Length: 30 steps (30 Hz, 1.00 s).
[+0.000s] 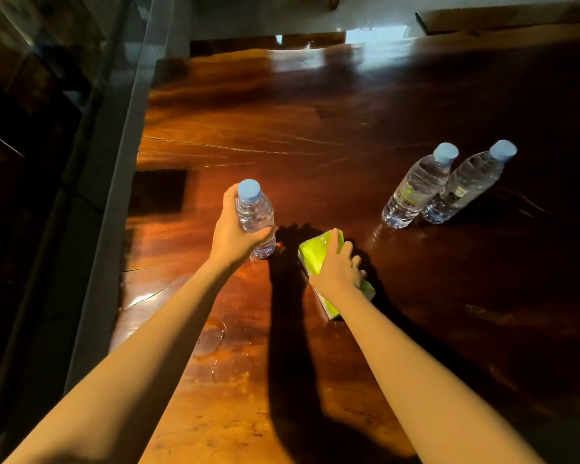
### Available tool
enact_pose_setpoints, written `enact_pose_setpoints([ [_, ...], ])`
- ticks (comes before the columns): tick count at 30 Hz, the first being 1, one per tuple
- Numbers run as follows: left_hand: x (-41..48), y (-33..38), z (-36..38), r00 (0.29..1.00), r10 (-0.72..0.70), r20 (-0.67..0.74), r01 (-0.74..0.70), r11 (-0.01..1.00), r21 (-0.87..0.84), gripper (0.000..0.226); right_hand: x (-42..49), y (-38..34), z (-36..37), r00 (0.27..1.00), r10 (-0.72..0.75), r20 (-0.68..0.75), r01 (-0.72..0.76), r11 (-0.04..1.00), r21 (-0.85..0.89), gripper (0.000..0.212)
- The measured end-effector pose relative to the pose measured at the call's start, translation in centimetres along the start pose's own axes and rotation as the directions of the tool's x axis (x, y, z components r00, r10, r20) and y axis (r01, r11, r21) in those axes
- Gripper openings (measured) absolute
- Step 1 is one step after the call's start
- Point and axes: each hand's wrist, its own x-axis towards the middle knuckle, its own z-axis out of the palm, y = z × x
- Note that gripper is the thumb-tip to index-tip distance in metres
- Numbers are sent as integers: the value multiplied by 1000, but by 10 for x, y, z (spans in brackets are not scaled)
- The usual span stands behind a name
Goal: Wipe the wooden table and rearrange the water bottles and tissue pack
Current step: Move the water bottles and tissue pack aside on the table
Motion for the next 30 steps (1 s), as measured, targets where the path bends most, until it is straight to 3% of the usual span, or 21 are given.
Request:
enact_pose_setpoints([
  [4,2,2,-2,1000,-28,8,28,1000,6,70,1,-1,-2,1000,7,-14,-7,1000,3,104],
  [15,-5,19,17,999,-8,-49,8,1000,1,68,5,27,-26,995,-23,-94,27,999,42,104],
  [30,-31,111,157,978,78,196,-71,997,-43,69,34,172,-100,983,126,-131,-110,986,123,102],
])
